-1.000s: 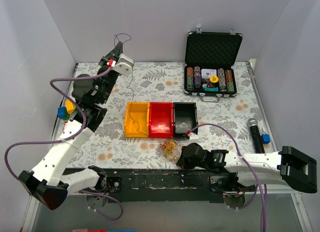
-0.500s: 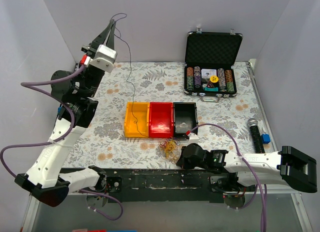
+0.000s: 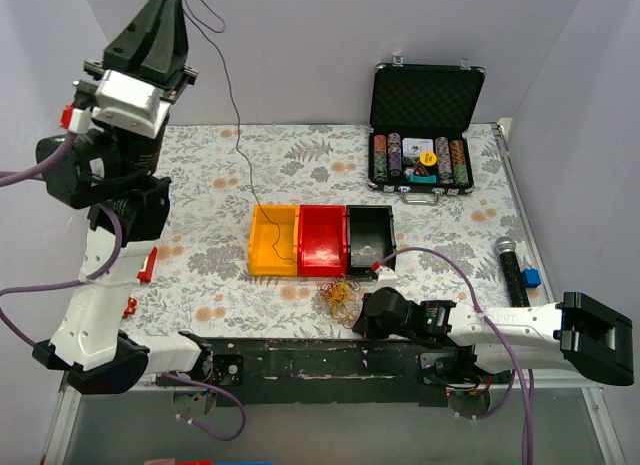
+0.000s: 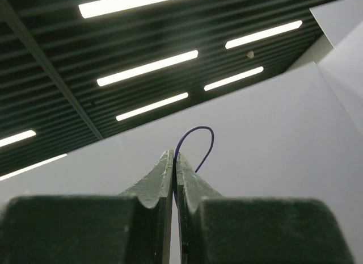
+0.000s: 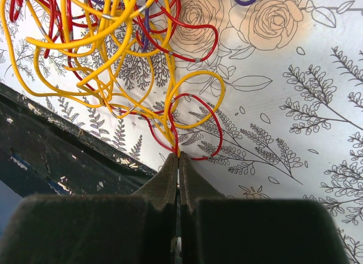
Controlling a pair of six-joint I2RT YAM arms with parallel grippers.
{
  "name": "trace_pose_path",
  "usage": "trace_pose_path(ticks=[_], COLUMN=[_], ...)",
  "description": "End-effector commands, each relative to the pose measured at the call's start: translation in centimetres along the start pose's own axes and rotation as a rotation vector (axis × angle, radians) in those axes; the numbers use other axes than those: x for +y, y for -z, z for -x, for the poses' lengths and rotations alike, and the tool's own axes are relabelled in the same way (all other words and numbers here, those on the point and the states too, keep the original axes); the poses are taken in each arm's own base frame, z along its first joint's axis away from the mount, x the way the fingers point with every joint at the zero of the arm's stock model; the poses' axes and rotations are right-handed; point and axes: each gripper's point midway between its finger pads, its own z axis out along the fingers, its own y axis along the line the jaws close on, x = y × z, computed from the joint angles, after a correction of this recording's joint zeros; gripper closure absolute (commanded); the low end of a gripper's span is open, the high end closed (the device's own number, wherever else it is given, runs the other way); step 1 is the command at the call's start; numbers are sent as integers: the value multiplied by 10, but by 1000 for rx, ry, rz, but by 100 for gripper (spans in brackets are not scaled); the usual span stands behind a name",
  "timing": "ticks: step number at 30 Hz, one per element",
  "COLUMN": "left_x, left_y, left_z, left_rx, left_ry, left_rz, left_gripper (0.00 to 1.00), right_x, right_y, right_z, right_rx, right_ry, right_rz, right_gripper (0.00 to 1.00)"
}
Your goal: Untangle the cables
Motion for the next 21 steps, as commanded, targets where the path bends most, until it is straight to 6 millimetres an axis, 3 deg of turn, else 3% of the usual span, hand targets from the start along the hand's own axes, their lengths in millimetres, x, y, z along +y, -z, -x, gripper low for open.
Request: trace_pose_path(ticks=[1,4,8,11,13,16,18,21], left_x=[30,41,38,26,33,45,41,26], left_y=[-8,-11,-24,-16,-14,-27,-38,-29], left_z=[34,53,42,30,43,65,50,18], left_rx=[-127,-207,-173,-172,-227,-292,-233,-150], left_ry=[-16,-58,-52,-73,-78,-59,-54,-91], left_rz=[122,163,143,125,156,179,155,131], left_gripper=[100,100,100,100,100,100,100,100], right_x=[-64,-64,-64,-63,-63,-64,-64,-64], right_y=[8,8,7,6,6,6,6,5], right_z=[-41,-40,-42,-42,-43,-44,-43,-44], right_rx=[150,147,150,151,156,159,155,152], right_ry=[86,83,77,78,82,88,87,78], right_rz=[-216,-216,-211,-210,-212,-213,-216,-211], right_gripper=[99,99,99,99,99,99,99,99])
